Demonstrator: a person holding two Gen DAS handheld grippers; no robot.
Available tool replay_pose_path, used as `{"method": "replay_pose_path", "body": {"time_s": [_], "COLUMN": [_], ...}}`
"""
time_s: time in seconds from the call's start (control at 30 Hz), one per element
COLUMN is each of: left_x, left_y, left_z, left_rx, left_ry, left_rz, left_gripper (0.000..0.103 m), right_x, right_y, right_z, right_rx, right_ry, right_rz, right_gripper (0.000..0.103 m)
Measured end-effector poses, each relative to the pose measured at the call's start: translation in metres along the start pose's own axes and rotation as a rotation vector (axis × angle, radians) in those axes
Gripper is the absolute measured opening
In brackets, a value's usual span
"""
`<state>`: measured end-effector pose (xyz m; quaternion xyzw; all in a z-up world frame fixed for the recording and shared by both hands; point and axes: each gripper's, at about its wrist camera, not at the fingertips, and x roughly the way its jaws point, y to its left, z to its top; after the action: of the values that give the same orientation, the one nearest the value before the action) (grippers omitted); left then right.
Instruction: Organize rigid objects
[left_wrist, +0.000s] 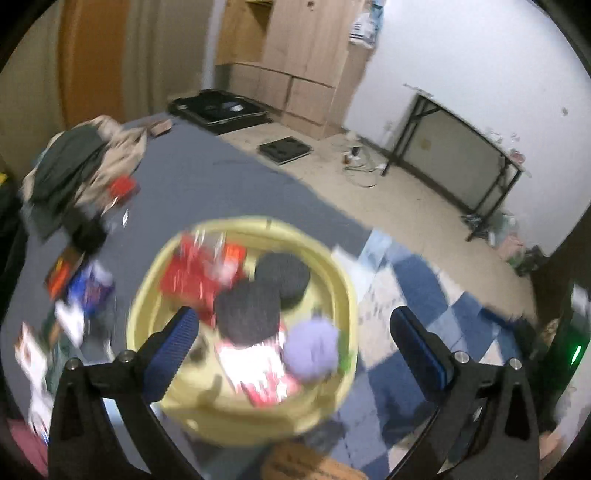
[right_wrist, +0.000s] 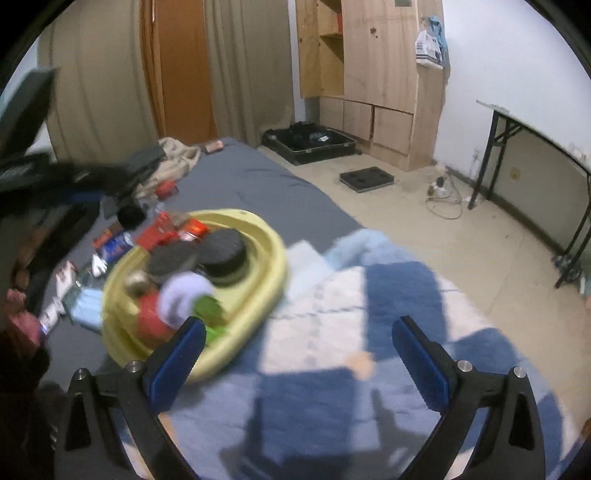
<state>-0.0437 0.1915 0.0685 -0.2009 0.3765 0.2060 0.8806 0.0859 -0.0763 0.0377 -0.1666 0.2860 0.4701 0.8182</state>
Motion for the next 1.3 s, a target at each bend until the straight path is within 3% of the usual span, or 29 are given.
{"method": "replay_pose_path", "body": {"time_s": [0.13, 0.2, 0.27, 0.33, 0.43, 0.5, 0.8, 1.07, 1.3], "left_x": [0.003, 0.003, 0.011, 0.027, 0.040, 0.046, 0.080, 0.091, 0.096], "left_y": [-0.026, -0.026, -0.017, -0.012, -0.013, -0.014, 0.005, 0.003, 0.007], "left_z": [-0.058, -0.084, -0.110, -0.126, -0.131, -0.139, -0.148, -0.155, -0.153], "left_rx": [0.020, -0.014, -0.080, -0.096, -0.128, -0.102, -0.130, -0.105, -0.114], "left_ry": [0.016, -0.017, -0.018, 0.026, 0.043, 0.029, 0.080, -0.002, -0.006], "left_rz": [0.070, 0.121, 0.171, 0.214, 0.202, 0.265, 0.384, 0.383, 0.380], "left_gripper": [0.103, 0.103, 0.103, 0.103, 0.103, 0.103, 0.103, 0.103, 0.103], "right_x": [-0.001, 0.004, 0.014, 0.027, 0.054, 0.072, 0.140, 0.157, 0.157], "right_y": [-0.010, -0.009, -0.007, 0.001, 0.013, 0.019, 0.045, 0.053, 0.052], "right_z": [-0.009, -0.014, -0.016, -0.019, -0.028, -0.032, -0.044, -0.040, -0.039], "right_rx": [-0.147, -0.230, -0.253, -0.299, -0.353, -0.370, -0.466, -0.469, -0.457], "right_ry": [0.060, 0.066, 0.083, 0.083, 0.098, 0.092, 0.146, 0.149, 0.151], "right_rz": [0.090, 0.063, 0.097, 0.122, 0.164, 0.197, 0.217, 0.219, 0.222], "right_gripper": [0.103, 0.103, 0.103, 0.103, 0.103, 0.103, 0.103, 0.103, 0.103]}}
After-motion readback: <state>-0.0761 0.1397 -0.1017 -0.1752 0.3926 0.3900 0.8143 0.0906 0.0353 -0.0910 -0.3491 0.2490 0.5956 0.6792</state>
